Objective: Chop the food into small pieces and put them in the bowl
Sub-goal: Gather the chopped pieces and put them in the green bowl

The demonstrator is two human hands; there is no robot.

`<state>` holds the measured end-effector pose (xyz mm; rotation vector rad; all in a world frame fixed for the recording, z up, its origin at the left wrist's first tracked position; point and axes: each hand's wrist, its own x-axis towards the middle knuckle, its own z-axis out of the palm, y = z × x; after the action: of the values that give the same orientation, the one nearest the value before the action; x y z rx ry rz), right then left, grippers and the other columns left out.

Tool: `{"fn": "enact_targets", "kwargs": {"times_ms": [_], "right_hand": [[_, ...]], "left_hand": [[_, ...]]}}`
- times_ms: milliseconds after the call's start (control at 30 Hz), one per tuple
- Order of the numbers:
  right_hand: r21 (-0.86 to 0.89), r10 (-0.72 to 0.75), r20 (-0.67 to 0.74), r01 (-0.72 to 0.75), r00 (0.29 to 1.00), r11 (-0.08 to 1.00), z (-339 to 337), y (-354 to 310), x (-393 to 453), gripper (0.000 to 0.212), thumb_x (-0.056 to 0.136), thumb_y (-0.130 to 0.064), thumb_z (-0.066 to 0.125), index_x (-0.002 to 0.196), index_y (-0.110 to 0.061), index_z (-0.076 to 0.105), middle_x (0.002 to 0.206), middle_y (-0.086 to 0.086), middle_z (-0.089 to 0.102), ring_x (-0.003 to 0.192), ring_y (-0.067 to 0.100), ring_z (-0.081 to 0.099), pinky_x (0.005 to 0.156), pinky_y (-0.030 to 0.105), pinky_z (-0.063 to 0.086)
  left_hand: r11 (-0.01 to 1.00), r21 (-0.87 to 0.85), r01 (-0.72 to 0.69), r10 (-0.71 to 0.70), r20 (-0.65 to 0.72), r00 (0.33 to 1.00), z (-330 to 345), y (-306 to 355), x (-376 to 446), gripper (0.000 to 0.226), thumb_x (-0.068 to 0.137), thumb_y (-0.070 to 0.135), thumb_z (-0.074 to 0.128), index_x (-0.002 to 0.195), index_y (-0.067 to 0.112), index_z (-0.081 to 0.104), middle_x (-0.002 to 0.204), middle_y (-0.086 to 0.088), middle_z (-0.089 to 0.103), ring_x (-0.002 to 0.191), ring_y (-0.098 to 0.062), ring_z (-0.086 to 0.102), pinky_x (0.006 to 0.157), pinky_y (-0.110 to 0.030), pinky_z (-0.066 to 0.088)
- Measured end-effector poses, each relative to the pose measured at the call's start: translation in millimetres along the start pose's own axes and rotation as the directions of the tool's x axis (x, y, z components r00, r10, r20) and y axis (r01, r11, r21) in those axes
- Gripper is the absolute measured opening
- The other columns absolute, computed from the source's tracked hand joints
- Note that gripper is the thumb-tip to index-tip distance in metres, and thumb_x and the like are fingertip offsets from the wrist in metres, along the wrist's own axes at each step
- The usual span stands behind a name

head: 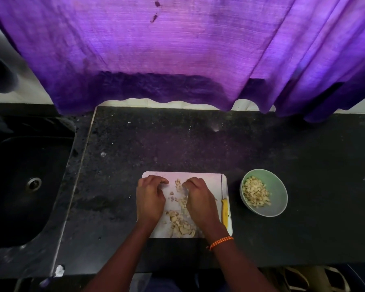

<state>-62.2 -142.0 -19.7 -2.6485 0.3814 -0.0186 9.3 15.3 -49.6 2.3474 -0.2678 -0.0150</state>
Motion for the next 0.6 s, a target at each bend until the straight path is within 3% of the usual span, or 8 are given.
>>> {"fn": "enact_targets", "kwargs": {"times_ms": [133,267,367,600], "right_hand": [[-0.057,-0.020,0.029,0.022,0.999,0.998,9,-3,11,0.064,0.087,0.004,0.064,0.147,-0.012,0.050,0.148,0.006,0.046,0.135,0.021,0.047,0.101,0.031,0.052],[-0.097,-0.075,0.102,0.085,0.992,0.992,25,-16,9,0.073,0.087,0.001,0.063,0.154,-0.011,0.038,0.153,0.007,0.034,0.141,0.023,0.036,0.105,0.032,0.048],[-0.105,-0.151,0.095,0.161,0.984,0.981,35,-23,-2,0.068,0.087,-0.009,0.068,0.151,-0.012,0.042,0.148,0.005,0.038,0.135,0.021,0.040,0.101,0.030,0.051],[-0.111,-0.460,0.117,0.472,0.880,0.875,45,-35,-32,0.038,0.098,-0.016,0.052,0.135,-0.008,0.057,0.130,0.007,0.054,0.120,0.021,0.049,0.105,0.033,0.046]], "left_hand": [[1.000,0.001,0.016,-0.016,0.048,0.999,0,-7,-5,0.050,0.086,-0.014,0.054,0.106,0.025,0.078,0.111,0.014,0.070,0.107,-0.013,0.058,0.091,-0.030,0.051],[1.000,-0.013,0.024,-0.023,0.077,0.997,0,-13,-7,0.047,0.090,-0.010,0.055,0.111,0.024,0.078,0.114,0.012,0.072,0.108,-0.014,0.062,0.093,-0.034,0.055],[0.995,-0.070,0.065,-0.061,0.054,0.997,-4,-14,-7,0.049,0.088,-0.012,0.055,0.117,0.022,0.076,0.118,0.010,0.074,0.107,-0.015,0.068,0.093,-0.036,0.057],[0.986,-0.122,0.112,-0.108,0.042,0.993,-7,-13,-5,0.065,0.076,-0.019,0.045,0.118,0.022,0.074,0.114,0.011,0.074,0.100,-0.009,0.070,0.091,-0.038,0.059]]}}
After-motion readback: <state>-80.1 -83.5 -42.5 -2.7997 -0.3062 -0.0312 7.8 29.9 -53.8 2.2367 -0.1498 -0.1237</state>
